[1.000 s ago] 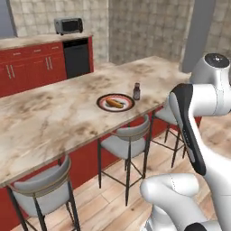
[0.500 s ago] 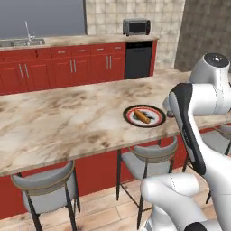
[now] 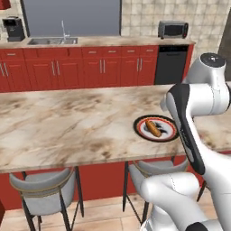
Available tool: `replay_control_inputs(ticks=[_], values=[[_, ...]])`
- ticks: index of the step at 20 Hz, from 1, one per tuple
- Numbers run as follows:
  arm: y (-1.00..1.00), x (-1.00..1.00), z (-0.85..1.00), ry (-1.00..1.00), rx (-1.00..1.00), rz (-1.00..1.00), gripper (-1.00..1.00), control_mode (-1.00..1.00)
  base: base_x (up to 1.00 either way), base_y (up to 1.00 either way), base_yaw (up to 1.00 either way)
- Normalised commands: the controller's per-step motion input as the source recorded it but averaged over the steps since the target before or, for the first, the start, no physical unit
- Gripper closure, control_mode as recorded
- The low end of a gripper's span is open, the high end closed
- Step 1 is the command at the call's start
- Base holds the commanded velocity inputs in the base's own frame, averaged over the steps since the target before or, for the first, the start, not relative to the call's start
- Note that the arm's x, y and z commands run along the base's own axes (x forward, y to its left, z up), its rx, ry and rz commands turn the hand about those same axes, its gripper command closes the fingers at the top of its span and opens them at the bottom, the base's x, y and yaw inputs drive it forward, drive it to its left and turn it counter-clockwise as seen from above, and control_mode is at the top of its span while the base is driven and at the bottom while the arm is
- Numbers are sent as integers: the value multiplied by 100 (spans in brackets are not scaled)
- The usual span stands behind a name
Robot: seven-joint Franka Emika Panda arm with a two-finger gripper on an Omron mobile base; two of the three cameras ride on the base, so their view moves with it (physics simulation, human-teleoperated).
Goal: Move the hot dog bun to the plate on the dining table and place the condiment next to that plate. Then navigate to the fridge and take the sausage and place it on the plate as well.
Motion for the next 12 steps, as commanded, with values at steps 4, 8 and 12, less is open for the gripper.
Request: replay_control_inputs(ticks=[4,8,12], values=[[0,0,0,0,0,0,100,100,83,-42,1],[0,0,0,0,0,0,100,100,90,-33,0],[-31,36,-20,11,2,0,100,-100,34,-23,0]])
